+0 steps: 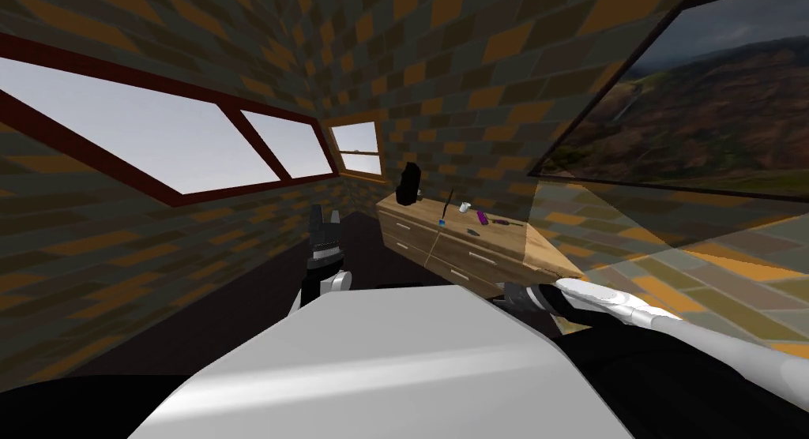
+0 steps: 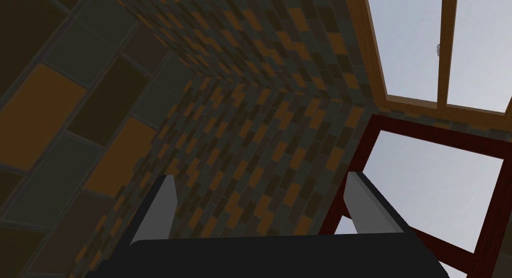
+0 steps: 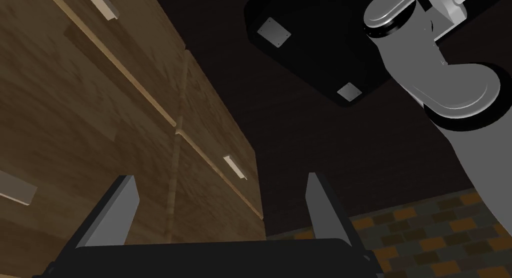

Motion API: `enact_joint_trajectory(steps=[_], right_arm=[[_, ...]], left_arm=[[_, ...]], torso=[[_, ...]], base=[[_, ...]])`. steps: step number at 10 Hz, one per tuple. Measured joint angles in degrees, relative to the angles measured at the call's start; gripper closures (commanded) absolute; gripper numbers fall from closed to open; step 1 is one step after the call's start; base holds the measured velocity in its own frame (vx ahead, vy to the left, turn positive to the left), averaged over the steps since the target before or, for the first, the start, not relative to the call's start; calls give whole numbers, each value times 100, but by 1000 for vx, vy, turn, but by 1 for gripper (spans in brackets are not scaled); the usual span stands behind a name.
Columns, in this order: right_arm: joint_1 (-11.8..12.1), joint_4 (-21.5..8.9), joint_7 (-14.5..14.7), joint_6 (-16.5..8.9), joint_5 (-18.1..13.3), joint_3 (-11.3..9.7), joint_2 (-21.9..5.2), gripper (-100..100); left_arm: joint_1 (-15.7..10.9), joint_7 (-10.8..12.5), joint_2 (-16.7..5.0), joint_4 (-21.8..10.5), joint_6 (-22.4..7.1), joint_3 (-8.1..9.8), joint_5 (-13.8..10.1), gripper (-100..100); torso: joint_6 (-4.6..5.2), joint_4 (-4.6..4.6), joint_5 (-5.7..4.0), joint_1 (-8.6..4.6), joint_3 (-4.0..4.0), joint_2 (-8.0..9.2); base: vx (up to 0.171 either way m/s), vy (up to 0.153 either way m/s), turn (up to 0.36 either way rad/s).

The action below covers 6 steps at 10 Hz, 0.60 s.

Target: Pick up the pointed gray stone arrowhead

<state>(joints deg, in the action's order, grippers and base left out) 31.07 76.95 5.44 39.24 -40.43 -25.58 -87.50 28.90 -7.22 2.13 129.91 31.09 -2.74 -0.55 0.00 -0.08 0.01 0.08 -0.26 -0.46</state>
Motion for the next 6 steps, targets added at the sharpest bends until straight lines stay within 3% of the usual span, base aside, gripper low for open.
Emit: enact_joint_trajectory(steps=[2,3,5,6], right_arm=[[-167,-216,-40,58,-99,-110,-240,-100],[-21,-200,9,33,-14,-51,-415,-100],[-219,-570,47,165,-107,-159,-717,-100],[-212,-594,31,165,-108,-177,-846,-100]], left_arm=[[0,0,0,0,0,0,0,0],[0,0,0,0,0,0,0,0],[1,0,0,0,0,0,0,0],[1,0,0,0,0,1,0,0]], torso=[[-1,0,0,2,-1,-2],[5,0,1,1,1,4],[-3,-6,-1,-3,-16,-27],[3,-7,-2,-5,-15,-23]], base=[[110,25,93],[119,8,109],[184,6,141],[157,-25,115]])
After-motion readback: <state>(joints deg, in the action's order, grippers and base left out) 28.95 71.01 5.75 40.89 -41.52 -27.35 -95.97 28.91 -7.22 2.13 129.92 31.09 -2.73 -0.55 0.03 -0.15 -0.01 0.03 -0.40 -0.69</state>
